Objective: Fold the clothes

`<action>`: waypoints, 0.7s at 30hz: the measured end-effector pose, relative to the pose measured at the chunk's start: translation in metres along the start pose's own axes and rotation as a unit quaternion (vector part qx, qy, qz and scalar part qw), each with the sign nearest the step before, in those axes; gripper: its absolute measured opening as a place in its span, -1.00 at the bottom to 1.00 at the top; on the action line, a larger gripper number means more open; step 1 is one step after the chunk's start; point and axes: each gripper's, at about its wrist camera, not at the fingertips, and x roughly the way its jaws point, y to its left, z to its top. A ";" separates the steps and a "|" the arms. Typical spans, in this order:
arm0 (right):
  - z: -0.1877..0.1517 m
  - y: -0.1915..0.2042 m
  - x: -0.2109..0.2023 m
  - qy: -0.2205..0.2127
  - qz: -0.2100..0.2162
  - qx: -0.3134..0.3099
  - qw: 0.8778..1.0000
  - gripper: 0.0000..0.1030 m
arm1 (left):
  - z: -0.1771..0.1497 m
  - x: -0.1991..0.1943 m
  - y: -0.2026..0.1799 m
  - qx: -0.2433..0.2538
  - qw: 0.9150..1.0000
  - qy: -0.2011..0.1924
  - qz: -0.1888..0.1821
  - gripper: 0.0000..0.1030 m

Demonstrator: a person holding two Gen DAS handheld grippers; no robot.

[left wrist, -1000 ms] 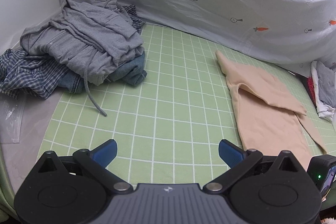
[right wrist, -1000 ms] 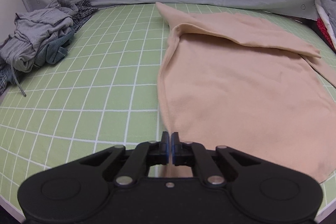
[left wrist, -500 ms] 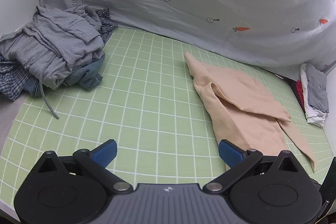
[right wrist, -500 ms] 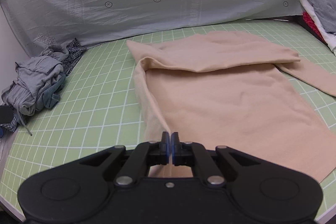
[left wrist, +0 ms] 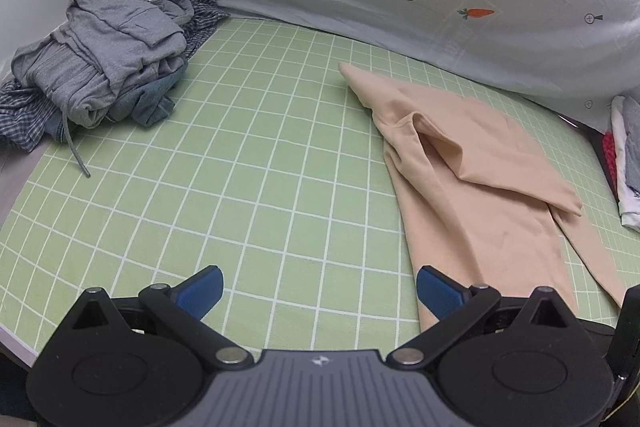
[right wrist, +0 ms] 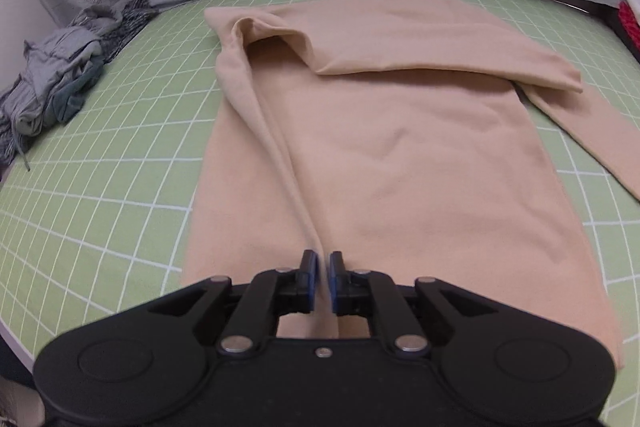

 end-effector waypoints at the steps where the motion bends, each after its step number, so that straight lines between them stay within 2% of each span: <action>1: 0.002 -0.003 -0.001 0.003 0.005 -0.007 1.000 -0.55 | 0.001 0.002 -0.003 -0.007 1.000 0.001 0.006 0.97; 3: 0.007 -0.011 -0.004 0.006 0.015 -0.018 1.000 -0.21 | 0.005 0.007 -0.007 -0.023 1.000 0.000 0.016 0.97; 4: 0.009 -0.017 -0.006 0.001 0.019 -0.019 1.000 -0.13 | 0.008 0.010 -0.009 -0.032 0.999 -0.001 0.021 0.97; 6: 0.013 -0.030 -0.012 -0.010 0.023 -0.024 0.999 0.14 | 0.013 0.019 -0.012 -0.050 0.998 -0.003 0.029 0.97; 9: 0.020 -0.055 -0.016 -0.025 0.004 -0.025 0.999 0.31 | 0.026 0.039 -0.016 -0.078 0.996 0.003 0.037 0.97; 12: 0.029 -0.086 -0.015 -0.033 -0.017 -0.004 0.999 0.33 | 0.038 0.061 -0.022 -0.093 0.995 0.011 0.044 0.97; 17: 0.047 -0.143 -0.001 -0.045 -0.058 0.051 0.996 0.34 | 0.060 0.111 -0.046 -0.053 0.996 0.030 0.058 0.97; 21: 0.072 -0.192 0.015 -0.064 -0.089 0.116 0.987 0.35 | 0.077 0.140 -0.062 -0.027 0.997 0.038 0.063 0.97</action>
